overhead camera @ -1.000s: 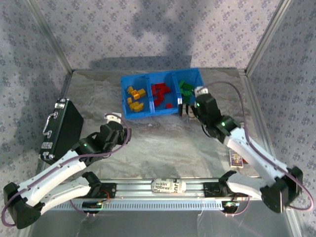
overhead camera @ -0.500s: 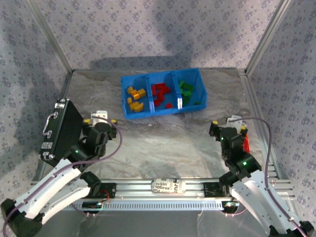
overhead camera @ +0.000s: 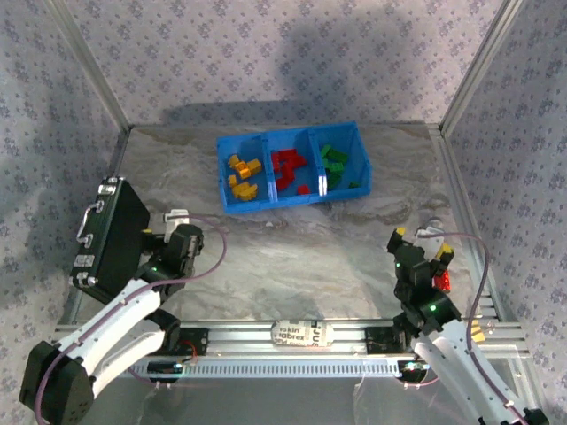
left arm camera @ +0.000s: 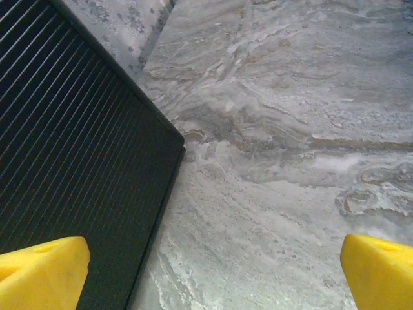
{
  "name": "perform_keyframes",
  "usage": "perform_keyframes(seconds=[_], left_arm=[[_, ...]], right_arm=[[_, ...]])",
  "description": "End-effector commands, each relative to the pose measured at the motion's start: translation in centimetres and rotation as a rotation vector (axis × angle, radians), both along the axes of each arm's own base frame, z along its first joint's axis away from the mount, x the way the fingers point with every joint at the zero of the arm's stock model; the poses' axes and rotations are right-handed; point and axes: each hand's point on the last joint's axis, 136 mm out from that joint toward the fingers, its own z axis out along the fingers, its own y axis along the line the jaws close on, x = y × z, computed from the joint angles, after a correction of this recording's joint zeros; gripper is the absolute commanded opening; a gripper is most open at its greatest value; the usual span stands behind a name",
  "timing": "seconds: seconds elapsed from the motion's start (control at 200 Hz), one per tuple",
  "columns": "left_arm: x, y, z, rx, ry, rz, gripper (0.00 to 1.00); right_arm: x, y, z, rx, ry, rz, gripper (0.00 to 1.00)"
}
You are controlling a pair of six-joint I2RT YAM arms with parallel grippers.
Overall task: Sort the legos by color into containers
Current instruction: Reset both arms
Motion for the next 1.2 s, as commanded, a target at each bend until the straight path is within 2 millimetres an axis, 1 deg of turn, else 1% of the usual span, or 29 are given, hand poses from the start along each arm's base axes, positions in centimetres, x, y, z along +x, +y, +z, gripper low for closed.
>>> perform_keyframes(seconds=[0.0, 0.05, 0.07, 0.12, 0.22, 0.385, 0.53, 0.715, 0.855, 1.109, 1.199], left_arm=[[0.4, 0.8, -0.2, -0.002, -0.045, 0.04, 1.0], [0.3, 0.9, -0.9, -0.002, -0.035, 0.043, 1.0], [0.2, 1.0, -1.1, -0.003, -0.032, 0.045, 1.0], [0.2, 1.0, -1.7, -0.004, -0.028, 0.042, 1.0], [0.0, 1.1, -1.7, -0.007, -0.029, 0.045, 1.0], [-0.3, 1.7, -1.2, -0.012, -0.065, 0.072, 1.0], [-0.3, 2.2, -0.5, -0.041, -0.138, 0.089, 1.0], [0.5, 2.9, -0.9, -0.082, -0.134, 0.101, 1.0], [1.1, 3.0, -0.8, -0.092, -0.151, 0.102, 1.0], [2.0, 3.5, -0.6, -0.113, -0.189, 0.111, 1.0], [2.3, 3.6, -0.5, -0.114, -0.199, 0.112, 1.0]], right_arm=[[0.5, -0.6, -1.3, -0.073, 0.026, -0.024, 0.99], [0.5, -0.6, -2.2, -0.08, 0.05, -0.028, 0.99], [0.6, -0.6, -2.0, -0.08, 0.044, -0.029, 0.99], [0.8, -0.4, -2.2, -0.079, 0.057, -0.025, 0.99], [0.9, -1.0, -2.3, -0.083, 0.063, -0.064, 0.99], [1.5, -1.1, -2.7, -0.081, 0.098, -0.078, 0.99], [3.0, -1.0, -3.0, -0.077, 0.098, -0.06, 0.99], [5.0, -1.7, -3.2, -0.062, 0.091, -0.09, 0.99], [6.5, -1.6, -3.3, -0.069, 0.091, -0.094, 0.99], [7.8, -2.0, -3.2, -0.055, 0.062, -0.101, 0.99], [7.9, -2.3, -3.3, -0.044, 0.045, -0.101, 0.99]])
